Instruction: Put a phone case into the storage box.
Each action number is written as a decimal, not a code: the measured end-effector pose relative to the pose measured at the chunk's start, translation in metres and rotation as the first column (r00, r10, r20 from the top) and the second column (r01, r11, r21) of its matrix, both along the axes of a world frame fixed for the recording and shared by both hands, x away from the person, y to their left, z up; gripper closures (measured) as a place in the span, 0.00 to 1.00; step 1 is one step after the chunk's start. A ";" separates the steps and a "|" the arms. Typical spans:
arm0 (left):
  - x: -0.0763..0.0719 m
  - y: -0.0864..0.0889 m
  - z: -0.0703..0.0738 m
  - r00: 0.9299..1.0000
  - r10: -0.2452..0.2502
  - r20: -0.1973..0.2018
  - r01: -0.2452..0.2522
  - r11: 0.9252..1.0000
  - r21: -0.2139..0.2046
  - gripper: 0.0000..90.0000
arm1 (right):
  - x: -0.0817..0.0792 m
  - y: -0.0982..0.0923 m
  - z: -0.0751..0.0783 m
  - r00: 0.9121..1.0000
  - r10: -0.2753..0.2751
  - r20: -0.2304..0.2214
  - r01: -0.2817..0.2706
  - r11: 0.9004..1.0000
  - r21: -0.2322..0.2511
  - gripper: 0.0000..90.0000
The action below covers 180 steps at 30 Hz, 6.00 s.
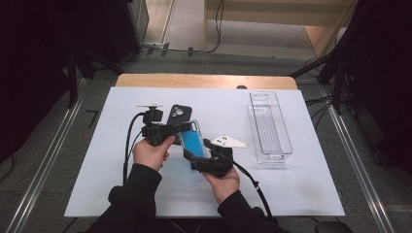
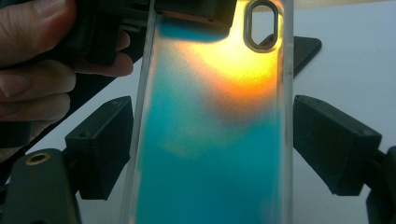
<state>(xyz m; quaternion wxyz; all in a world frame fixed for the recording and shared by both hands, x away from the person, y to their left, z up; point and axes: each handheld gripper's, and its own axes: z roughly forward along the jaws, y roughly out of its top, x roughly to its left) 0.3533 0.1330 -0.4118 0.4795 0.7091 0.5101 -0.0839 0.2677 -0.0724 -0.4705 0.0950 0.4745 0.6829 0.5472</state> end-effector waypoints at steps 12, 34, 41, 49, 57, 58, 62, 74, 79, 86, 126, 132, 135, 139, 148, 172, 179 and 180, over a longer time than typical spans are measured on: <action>-0.003 -0.002 0.005 1.000 -0.011 0.020 0.012 1.000 -0.011 0.91 | 0.004 0.000 0.006 0.998 0.058 0.015 -0.057 0.995 -0.079 0.04; -0.012 -0.003 0.012 0.976 -0.018 0.218 -0.005 0.995 0.102 0.90 | 0.019 -0.022 0.019 0.958 0.272 -0.088 -0.283 0.944 -0.169 0.00; -0.016 -0.003 0.010 0.950 -0.019 0.312 -0.021 0.992 0.122 0.90 | 0.020 -0.033 0.018 0.958 0.271 -0.096 -0.284 0.942 -0.178 0.00; -0.021 -0.006 0.005 0.915 -0.047 0.401 -0.023 0.985 0.170 0.90 | 0.020 -0.034 0.015 0.956 0.278 -0.098 -0.292 0.935 -0.200 0.00; -0.024 -0.006 0.003 0.897 -0.032 0.441 -0.040 0.987 0.154 0.90 | 0.021 -0.036 0.016 0.956 0.281 -0.086 -0.293 0.935 -0.202 0.00; -0.024 -0.006 0.003 0.892 -0.039 0.450 -0.037 0.987 0.159 0.90 | 0.021 -0.036 0.016 0.955 0.283 -0.085 -0.294 0.934 -0.202 0.00; -0.026 -0.007 0.001 0.877 -0.051 0.478 -0.031 0.986 0.163 0.90 | 0.021 -0.037 0.016 0.954 0.287 -0.086 -0.299 0.934 -0.195 0.00; -0.032 -0.013 -0.002 0.855 -0.084 0.512 0.007 0.989 0.150 0.90 | 0.019 -0.042 0.021 0.965 0.260 -0.045 -0.264 0.945 -0.192 0.00; -0.033 -0.015 -0.001 0.863 -0.081 0.498 0.013 0.990 0.139 0.90 | 0.018 -0.042 0.023 0.969 0.243 -0.039 -0.246 0.952 -0.181 0.00; -0.036 -0.021 -0.001 0.870 -0.101 0.482 0.038 0.990 0.138 0.90 | 0.017 -0.038 0.030 0.972 0.232 -0.048 -0.236 0.956 -0.175 0.00; -0.055 -0.047 0.003 0.890 -0.160 0.426 0.121 0.986 0.117 0.90 | 0.016 -0.029 0.038 0.992 0.113 -0.054 -0.120 0.979 -0.164 0.17; -0.055 -0.043 0.008 0.892 -0.133 0.433 0.110 0.991 0.079 0.79 | 0.017 -0.029 0.037 0.992 0.108 -0.062 -0.117 0.979 -0.168 0.17; -0.053 -0.039 0.011 0.902 -0.123 0.414 0.106 0.992 0.065 0.72 | 0.018 -0.030 0.035 0.992 0.109 -0.064 -0.119 0.977 -0.176 0.17; -0.050 -0.032 0.014 0.907 -0.105 0.408 0.096 0.995 0.042 0.63 | 0.019 -0.030 0.033 0.992 0.108 -0.069 -0.119 0.976 -0.181 0.17; -0.042 -0.013 0.017 0.932 -0.103 0.348 0.097 0.995 0.037 0.49 | 0.024 -0.040 0.031 0.994 0.077 -0.082 -0.092 0.976 -0.197 0.17; -0.055 0.004 -0.015 0.866 -0.448 0.221 0.386 0.881 0.273 0.34 | 0.029 -0.056 0.040 0.989 0.117 -0.092 -0.133 0.973 -0.189 0.17; -0.059 0.011 -0.024 0.847 -0.490 0.207 0.426 0.857 0.289 0.34 | 0.029 -0.058 0.042 0.983 0.154 -0.100 -0.171 0.966 -0.195 0.17; -0.059 0.012 -0.025 0.844 -0.497 0.203 0.434 0.854 0.287 0.34 | 0.030 -0.059 0.042 0.982 0.157 -0.102 -0.175 0.965 -0.195 0.17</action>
